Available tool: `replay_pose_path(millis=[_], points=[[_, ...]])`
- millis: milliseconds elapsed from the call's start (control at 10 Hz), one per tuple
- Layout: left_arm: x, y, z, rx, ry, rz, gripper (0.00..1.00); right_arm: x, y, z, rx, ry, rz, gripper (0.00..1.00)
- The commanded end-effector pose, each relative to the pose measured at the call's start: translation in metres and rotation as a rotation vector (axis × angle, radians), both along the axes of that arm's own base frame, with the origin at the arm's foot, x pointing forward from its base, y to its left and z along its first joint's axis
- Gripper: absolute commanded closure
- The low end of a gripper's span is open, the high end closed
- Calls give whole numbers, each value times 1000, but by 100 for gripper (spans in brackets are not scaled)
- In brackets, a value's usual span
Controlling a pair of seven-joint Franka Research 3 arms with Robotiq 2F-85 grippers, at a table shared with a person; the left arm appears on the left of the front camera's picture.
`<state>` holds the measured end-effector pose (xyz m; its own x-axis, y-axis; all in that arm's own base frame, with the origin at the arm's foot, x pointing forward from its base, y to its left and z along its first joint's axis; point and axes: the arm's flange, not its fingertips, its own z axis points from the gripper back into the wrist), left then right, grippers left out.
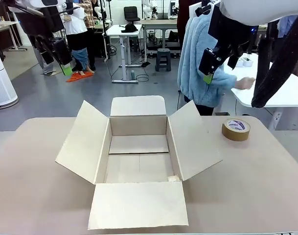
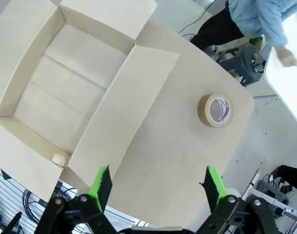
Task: Wrap the clocks to prevent damage.
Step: Open the side flaps of the Package Box.
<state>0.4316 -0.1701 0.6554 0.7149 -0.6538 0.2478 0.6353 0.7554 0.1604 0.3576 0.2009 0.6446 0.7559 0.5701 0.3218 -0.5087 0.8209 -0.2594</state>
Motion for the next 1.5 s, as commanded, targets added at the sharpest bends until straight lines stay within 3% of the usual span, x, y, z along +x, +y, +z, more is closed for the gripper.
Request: replay_pose_path(millis=[0,100,200,300,500,700,800,900,1100,1200,1400], points=[[4,4,1,-46,11,-122,0,3,-16,3,18,-68,96,0],[-7,15,11,-142,-42,-293,0,-2,-29,9,111,-63,194,0],[-9,29,22,-232,-31,-403,0,-5,-42,12,120,-82,346,0],[-9,42,24,-273,-81,-508,0,-8,-63,16,104,-87,417,0],[-7,69,25,-410,-1,-647,0,-2,-111,20,386,-30,635,0],[-15,76,20,-381,-17,-738,0,7,-140,11,470,-2,628,0],[-15,80,14,-335,-112,-653,0,10,-143,8,356,-89,384,0],[-13,75,22,-414,-39,-695,0,3,-135,17,437,-84,636,0],[-13,81,18,-396,-41,-692,0,9,-153,12,435,-79,567,0],[-5,107,12,-486,-46,-684,0,16,-163,1,624,-53,660,0],[6,137,0,-643,-11,-707,0,28,-187,-22,785,-47,712,0]])
